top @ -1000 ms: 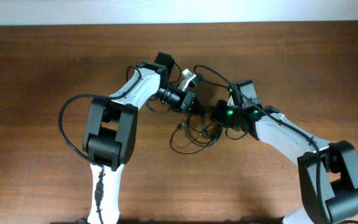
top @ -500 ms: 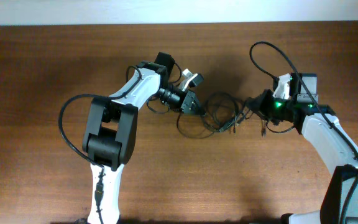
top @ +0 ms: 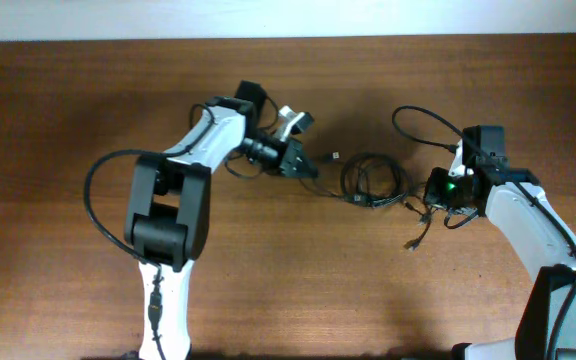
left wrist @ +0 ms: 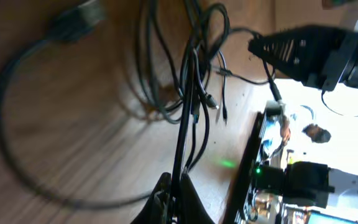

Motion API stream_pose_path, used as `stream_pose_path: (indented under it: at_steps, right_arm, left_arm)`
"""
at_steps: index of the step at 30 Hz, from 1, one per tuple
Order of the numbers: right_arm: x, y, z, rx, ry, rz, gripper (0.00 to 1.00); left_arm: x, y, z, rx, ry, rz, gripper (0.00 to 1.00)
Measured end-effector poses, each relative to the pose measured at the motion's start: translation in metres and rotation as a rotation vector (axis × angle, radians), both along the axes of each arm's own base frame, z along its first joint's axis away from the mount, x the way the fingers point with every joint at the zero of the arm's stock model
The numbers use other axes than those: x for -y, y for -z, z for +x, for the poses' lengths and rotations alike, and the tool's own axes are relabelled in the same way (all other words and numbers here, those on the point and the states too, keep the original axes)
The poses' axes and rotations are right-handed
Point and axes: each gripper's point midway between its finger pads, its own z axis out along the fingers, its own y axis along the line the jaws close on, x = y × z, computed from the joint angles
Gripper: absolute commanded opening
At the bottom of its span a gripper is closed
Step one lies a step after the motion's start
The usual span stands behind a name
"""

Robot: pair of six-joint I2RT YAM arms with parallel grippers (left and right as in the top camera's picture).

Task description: Untangle cables

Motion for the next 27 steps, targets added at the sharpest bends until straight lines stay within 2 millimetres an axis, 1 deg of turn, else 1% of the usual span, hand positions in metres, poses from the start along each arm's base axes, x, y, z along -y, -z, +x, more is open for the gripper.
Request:
stream_pose_path:
  at_steps: [2,4,6,7,8,9,10,11,12,13,14,15,17,18,20,21,22,24,26,27]
  right_arm:
    - [0.001,0.001,-0.004,-0.018,-0.006,-0.006,0.11]
    - [0.001,0.002,-0.006,-0.027,-0.006,-0.006,0.11]
    - [0.0,0.003,-0.011,-0.045,-0.008,-0.001,0.11]
    - [-0.001,0.004,-0.014,-0.059,-0.008,0.0,0.18]
    - [-0.001,0.005,-0.016,-0.069,-0.008,0.001,0.28]
    - [-0.001,0.006,-0.019,-0.081,-0.007,0.0,0.45]
    - [0.0,0.006,-0.02,-0.086,-0.007,-0.002,0.58]
    - [0.0,0.006,-0.021,-0.088,-0.009,-0.007,0.74]
    - [0.001,0.006,-0.021,-0.09,-0.008,-0.01,0.78]
    - [0.002,0.007,-0.023,-0.098,-0.007,-0.014,0.8]
    - [0.002,0.007,-0.024,-0.101,-0.009,-0.015,0.84]
    - [0.003,0.008,-0.027,-0.116,-0.005,-0.019,0.92]
    - [0.005,0.008,-0.035,-0.154,0.002,-0.031,0.99]
    - [0.007,0.002,-0.038,-0.185,0.004,-0.038,1.0]
    - [0.014,-0.024,-0.031,-0.204,0.013,-0.072,0.99]
    - [0.022,-0.049,-0.018,-0.174,0.023,-0.112,0.99]
    - [0.029,-0.069,-0.012,-0.156,0.034,-0.149,0.99]
    - [0.036,-0.087,-0.01,-0.148,0.046,-0.191,0.99]
    - [0.039,-0.087,-0.022,-0.197,0.046,-0.209,0.99]
    - [0.038,-0.086,-0.023,-0.202,0.045,-0.207,0.99]
  left_arm:
    - [-0.017,0.001,0.008,-0.025,-0.05,0.009,0.0]
    - [-0.028,0.003,0.015,-0.049,-0.094,0.03,0.0]
    - [-0.037,0.013,0.022,-0.081,-0.156,0.08,0.0]
    - [-0.043,0.021,0.023,-0.111,-0.193,0.108,0.0]
    - [-0.047,0.03,0.024,-0.135,-0.23,0.122,0.0]
    - [-0.053,0.039,0.023,-0.169,-0.267,0.139,0.08]
    - [-0.06,0.045,0.021,-0.206,-0.297,0.151,0.19]
    - [-0.066,0.048,0.02,-0.238,-0.324,0.158,0.4]
    - [-0.072,0.05,0.021,-0.258,-0.349,0.163,0.62]
    - [-0.076,0.051,0.023,-0.265,-0.366,0.167,0.75]
    - [-0.077,0.05,0.024,-0.274,-0.374,0.165,0.82]
    - [-0.074,0.044,0.024,-0.286,-0.374,0.131,0.9]
    - [-0.068,0.035,0.025,-0.285,-0.366,0.091,0.95]
    - [-0.066,0.032,0.026,-0.28,-0.359,0.07,0.97]
    - [-0.063,0.027,0.029,-0.248,-0.339,0.029,0.98]
    - [-0.06,0.024,0.029,-0.227,-0.319,-0.003,0.98]
    - [-0.058,0.021,0.03,-0.209,-0.305,-0.03,0.98]
    - [-0.056,0.017,0.03,-0.192,-0.289,-0.056,0.98]
    - [-0.055,0.015,0.03,-0.185,-0.283,-0.068,0.98]
    - [-0.055,0.015,0.03,-0.182,-0.28,-0.073,0.98]
